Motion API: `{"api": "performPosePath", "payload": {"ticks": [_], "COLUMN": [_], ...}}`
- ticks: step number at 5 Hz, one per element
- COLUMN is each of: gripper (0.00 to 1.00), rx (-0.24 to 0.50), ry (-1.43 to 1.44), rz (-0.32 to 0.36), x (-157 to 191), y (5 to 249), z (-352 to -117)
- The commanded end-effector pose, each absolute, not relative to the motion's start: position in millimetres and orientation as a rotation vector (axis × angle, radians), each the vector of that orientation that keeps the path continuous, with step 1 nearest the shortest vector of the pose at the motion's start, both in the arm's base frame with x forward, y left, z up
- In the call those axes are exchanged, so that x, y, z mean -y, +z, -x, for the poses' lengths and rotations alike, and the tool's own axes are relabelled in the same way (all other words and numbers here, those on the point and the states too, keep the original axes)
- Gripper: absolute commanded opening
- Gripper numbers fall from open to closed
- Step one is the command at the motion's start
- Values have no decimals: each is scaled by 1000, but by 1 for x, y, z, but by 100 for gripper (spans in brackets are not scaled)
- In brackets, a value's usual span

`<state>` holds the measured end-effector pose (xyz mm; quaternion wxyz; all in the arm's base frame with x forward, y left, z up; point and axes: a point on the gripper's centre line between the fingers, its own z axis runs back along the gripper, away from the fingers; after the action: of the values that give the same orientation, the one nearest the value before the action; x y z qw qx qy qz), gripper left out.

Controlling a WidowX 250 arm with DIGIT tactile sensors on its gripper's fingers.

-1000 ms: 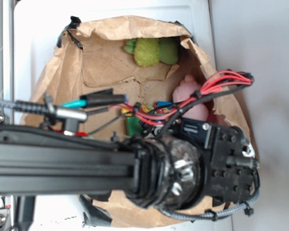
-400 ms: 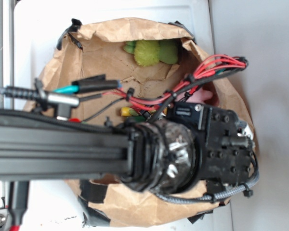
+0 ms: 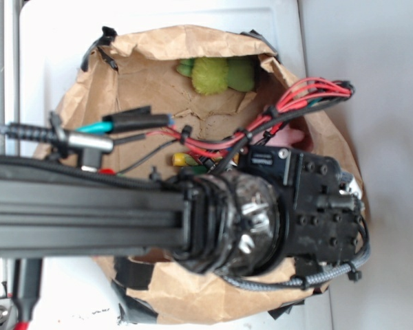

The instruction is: Grab the green block.

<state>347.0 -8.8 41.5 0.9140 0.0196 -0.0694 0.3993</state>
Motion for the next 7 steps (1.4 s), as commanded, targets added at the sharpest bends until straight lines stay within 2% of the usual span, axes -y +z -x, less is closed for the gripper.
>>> {"api": "performPosePath", "payload": {"ticks": [1, 3, 4, 7], "gripper": [100, 100, 100, 100], "rx": [244, 236, 226, 242], "ry": [843, 785, 808, 900], "rz": [28, 152, 173, 196], "x": [2, -17, -25, -27], "y": [77, 119, 124, 100], "z": [-343, -312, -301, -296]}}
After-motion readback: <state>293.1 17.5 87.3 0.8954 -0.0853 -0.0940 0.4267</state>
